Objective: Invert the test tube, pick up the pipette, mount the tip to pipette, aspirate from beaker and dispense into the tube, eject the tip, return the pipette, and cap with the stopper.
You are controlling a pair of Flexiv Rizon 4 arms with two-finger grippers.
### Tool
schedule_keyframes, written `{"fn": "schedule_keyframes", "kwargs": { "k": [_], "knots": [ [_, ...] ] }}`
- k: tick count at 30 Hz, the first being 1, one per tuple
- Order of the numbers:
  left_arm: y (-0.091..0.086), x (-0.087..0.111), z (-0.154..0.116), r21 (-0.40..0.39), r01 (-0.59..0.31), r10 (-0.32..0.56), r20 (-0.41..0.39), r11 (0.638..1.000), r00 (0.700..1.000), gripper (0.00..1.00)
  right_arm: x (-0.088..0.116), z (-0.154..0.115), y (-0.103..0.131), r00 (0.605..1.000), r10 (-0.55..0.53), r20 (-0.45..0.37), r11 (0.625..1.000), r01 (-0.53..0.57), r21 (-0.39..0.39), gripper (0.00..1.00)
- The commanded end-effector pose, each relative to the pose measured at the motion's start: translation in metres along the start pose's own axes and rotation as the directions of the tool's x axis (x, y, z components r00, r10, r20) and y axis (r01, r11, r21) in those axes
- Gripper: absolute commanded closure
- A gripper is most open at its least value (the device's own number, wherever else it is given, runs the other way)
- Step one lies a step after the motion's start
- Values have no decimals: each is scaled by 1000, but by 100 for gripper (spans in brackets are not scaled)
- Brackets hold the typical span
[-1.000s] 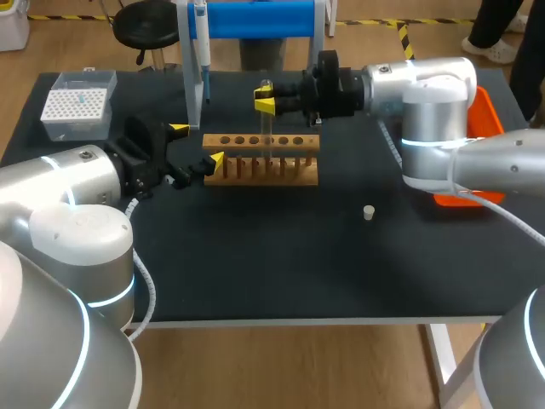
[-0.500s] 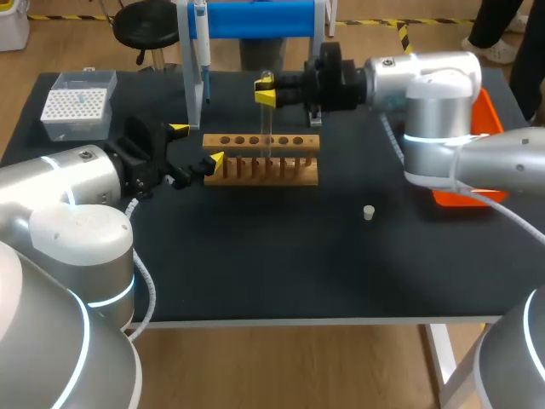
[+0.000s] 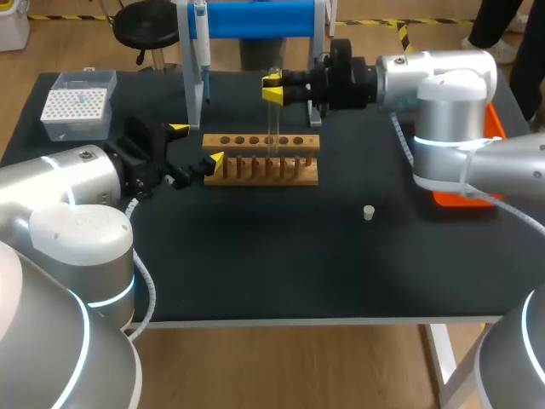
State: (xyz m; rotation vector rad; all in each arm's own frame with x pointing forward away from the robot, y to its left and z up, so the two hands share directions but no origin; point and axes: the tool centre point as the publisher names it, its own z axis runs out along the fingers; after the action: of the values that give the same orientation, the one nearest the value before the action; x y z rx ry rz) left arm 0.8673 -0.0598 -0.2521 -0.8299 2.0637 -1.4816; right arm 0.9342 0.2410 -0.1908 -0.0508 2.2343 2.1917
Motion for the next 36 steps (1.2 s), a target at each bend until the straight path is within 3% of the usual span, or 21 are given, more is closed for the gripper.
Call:
{"fn": "schedule_keyframes", "kwargs": {
  "k": [1,11,16,21,24,27,30,34,36],
  "knots": [
    [1,0,0,3,1,-1,-2,1000,1000,0,1,-1,1,1000,0,2,1000,0,3,100],
    [1,0,0,3,1,-1,-2,1000,1000,0,1,-1,1,1000,0,2,1000,0,3,100],
    [1,0,0,3,1,-1,-2,1000,1000,0,6,-6,7,989,143,31,989,-144,39,100],
    [1,0,0,3,1,-1,-2,1000,1000,0,5,-11,9,923,378,72,923,-381,46,100],
    [1,0,0,3,1,-1,-2,1000,1000,0,4,-15,10,850,522,71,851,-525,24,100],
    [1,0,0,3,1,-1,-2,1000,1000,0,4,-20,10,752,657,58,753,-658,6,100],
    [1,0,0,3,1,-1,-2,1000,1000,0,0,-23,7,639,768,41,640,-768,-7,100],
    [1,0,0,3,1,-1,-2,1000,1000,0,-4,-27,4,443,897,4,443,-897,-1,100],
    [1,0,0,3,1,-1,-2,1000,1000,0,-6,-29,-2,365,931,-4,366,-931,11,100]
  ]
}}
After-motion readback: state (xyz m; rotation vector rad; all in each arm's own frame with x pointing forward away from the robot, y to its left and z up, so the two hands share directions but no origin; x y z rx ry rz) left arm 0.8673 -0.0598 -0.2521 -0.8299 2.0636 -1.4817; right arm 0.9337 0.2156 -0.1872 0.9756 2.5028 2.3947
